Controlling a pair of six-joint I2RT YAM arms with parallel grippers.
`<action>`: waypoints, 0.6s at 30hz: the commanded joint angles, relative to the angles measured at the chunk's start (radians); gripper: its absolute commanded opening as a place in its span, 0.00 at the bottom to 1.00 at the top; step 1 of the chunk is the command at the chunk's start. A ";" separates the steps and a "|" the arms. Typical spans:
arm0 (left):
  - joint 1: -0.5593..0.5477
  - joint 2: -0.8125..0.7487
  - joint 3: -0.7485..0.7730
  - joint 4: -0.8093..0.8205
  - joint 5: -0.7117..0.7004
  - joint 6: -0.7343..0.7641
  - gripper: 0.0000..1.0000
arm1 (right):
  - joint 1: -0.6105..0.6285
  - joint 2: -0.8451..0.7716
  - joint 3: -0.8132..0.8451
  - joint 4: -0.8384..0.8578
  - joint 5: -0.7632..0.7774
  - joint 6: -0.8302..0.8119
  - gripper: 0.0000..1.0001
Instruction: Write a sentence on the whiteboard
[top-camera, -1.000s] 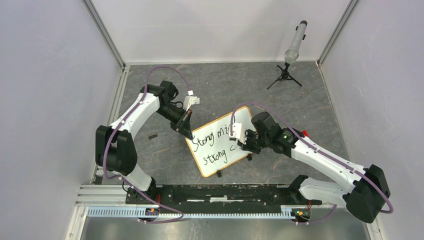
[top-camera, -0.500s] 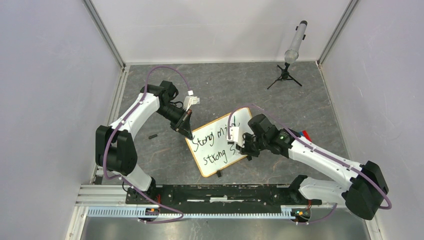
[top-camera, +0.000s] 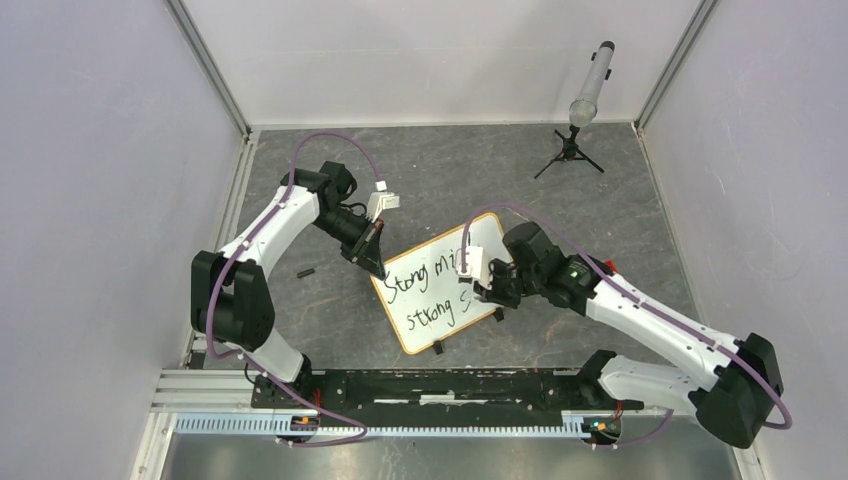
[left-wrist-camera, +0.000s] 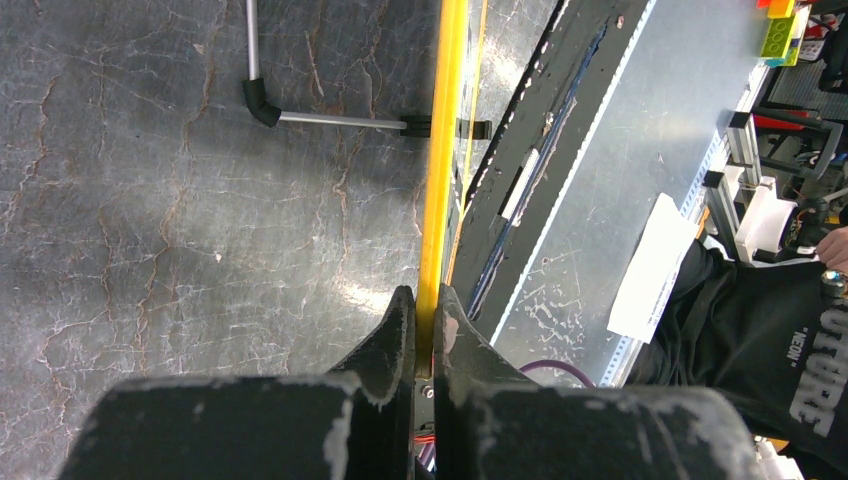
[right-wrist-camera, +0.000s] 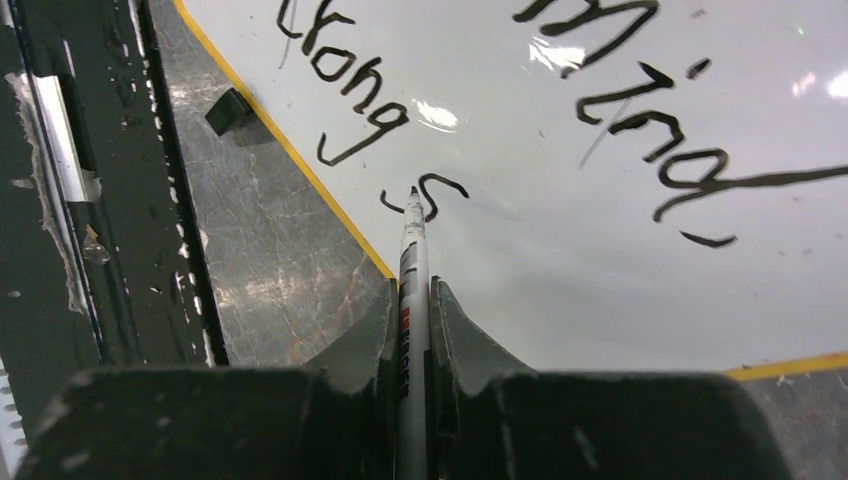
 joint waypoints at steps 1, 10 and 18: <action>-0.002 0.001 0.012 0.062 -0.085 -0.004 0.02 | -0.048 -0.049 0.008 -0.028 0.014 -0.019 0.00; -0.004 -0.006 0.013 0.062 -0.081 -0.013 0.02 | -0.076 -0.016 0.004 -0.001 0.069 -0.012 0.00; -0.003 0.001 0.013 0.062 -0.077 -0.010 0.02 | -0.076 0.012 -0.004 0.030 0.062 -0.012 0.00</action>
